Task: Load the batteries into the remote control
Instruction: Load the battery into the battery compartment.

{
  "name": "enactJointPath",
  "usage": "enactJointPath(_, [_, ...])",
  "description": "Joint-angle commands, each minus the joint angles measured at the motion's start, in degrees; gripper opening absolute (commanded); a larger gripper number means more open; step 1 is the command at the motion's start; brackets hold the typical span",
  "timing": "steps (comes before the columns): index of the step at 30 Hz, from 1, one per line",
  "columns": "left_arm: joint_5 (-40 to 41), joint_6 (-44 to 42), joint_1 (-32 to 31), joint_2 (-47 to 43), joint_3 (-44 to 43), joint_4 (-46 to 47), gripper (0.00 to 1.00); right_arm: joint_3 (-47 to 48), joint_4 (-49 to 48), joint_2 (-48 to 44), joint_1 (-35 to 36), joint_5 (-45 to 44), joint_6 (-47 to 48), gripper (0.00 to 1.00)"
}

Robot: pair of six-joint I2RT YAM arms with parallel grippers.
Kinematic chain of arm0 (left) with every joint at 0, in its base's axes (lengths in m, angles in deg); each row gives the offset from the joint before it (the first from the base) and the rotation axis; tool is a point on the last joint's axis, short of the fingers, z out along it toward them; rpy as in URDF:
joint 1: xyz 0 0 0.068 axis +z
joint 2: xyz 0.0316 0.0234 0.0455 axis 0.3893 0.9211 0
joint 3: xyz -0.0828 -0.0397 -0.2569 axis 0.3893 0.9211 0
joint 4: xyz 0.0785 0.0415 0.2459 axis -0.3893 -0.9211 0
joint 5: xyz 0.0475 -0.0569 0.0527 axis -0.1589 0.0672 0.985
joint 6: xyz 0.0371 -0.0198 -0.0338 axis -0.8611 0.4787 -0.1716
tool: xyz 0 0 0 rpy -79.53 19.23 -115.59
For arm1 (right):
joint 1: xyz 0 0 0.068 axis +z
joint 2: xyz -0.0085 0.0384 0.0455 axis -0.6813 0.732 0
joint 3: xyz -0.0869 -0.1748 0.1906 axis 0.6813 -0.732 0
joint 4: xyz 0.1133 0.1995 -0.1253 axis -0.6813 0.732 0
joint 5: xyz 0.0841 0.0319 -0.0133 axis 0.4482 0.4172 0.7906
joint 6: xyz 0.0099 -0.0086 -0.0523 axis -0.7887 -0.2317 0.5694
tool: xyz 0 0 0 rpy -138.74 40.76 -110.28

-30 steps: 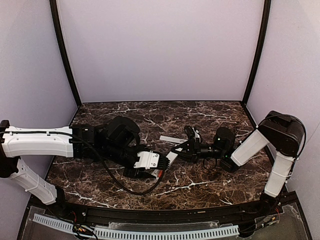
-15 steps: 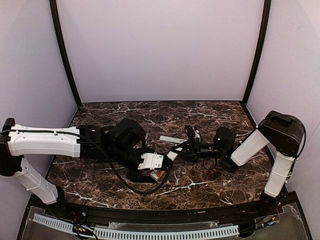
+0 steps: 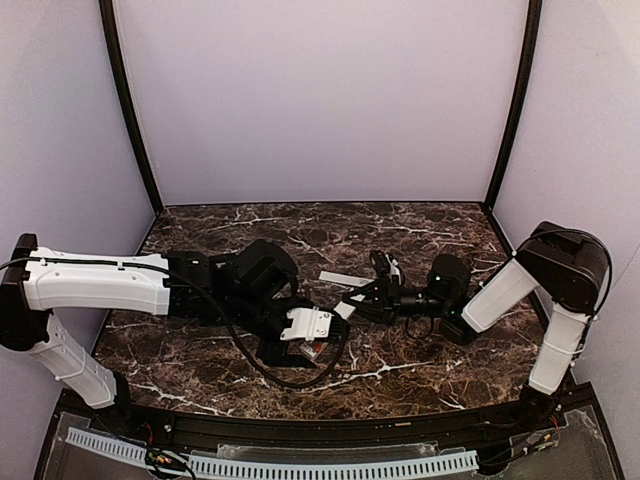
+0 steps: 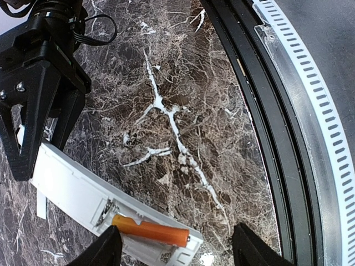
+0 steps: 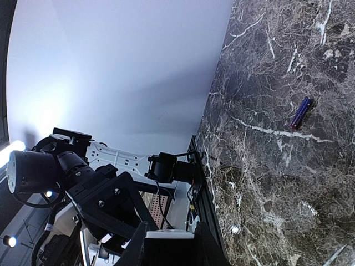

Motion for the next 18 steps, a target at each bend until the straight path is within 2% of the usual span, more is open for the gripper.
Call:
enactJointPath(1, [0.3, 0.3, 0.1, 0.4, -1.5, -1.8, 0.69, -0.2, -7.3, -0.4, 0.6, -0.2, 0.0, 0.0])
enactJointPath(18, [-1.1, -1.4, 0.1, 0.3, -1.1, -1.4, 0.65, -0.1, -7.4, -0.4, 0.7, 0.4, -0.1, 0.0])
